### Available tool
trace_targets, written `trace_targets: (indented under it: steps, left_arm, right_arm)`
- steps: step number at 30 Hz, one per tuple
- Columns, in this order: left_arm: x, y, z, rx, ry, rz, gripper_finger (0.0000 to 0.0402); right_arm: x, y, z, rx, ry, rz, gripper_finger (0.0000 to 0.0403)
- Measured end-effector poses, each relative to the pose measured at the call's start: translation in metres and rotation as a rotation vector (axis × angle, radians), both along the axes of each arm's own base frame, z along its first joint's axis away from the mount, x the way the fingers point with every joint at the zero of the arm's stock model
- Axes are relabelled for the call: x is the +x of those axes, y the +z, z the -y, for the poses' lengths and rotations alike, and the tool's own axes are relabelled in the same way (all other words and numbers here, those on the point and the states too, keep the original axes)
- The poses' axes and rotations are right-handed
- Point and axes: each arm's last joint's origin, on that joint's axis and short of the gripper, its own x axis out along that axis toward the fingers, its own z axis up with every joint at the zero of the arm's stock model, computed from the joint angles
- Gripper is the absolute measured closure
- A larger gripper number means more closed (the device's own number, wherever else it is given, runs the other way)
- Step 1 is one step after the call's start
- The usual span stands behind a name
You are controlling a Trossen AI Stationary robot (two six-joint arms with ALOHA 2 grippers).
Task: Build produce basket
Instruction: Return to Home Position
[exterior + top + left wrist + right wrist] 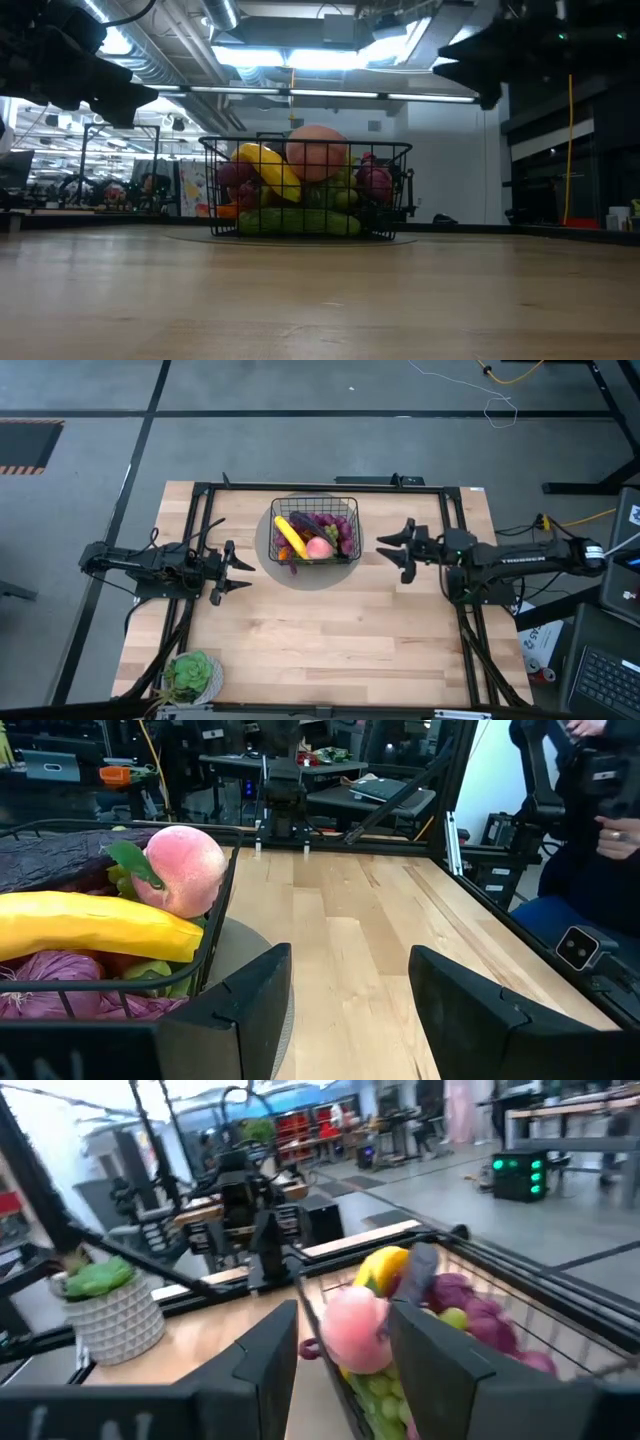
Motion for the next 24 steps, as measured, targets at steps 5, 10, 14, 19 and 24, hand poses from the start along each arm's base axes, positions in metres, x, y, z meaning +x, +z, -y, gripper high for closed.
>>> trace_targets:
  steps: [5, 10, 14, 19, 24]
  left_arm:
    - [0.0, 0.0, 0.0, 0.0, 0.0, 0.0, 0.0202]
    - [0.0, 0.0, 0.0, 0.0, 0.0, 0.0, 0.0202]
    - [0.0, 0.0, 0.0, 0.0, 0.0, 0.0, 0.0202]
    - [0.0, 0.0, 0.0, 0.0, 0.0, 0.0, 0.0202]
    - [0.0, 0.0, 0.0, 0.0, 0.0, 0.0, 0.0202]
  right_arm:
    - [-0.016, -0.008, -0.001, -0.008, -0.026, 0.047, 0.0244]
    - [-0.033, -0.01, -0.002, -0.054, -0.03, 0.125, 0.0244]
    - [-0.043, -0.009, -0.003, -0.074, -0.034, 0.185, 0.0244]
    - [-0.053, -0.008, -0.002, -0.09, -0.081, 0.242, 0.0244]
    - [-0.058, -0.008, -0.002, -0.115, -0.103, 0.254, 0.0244]
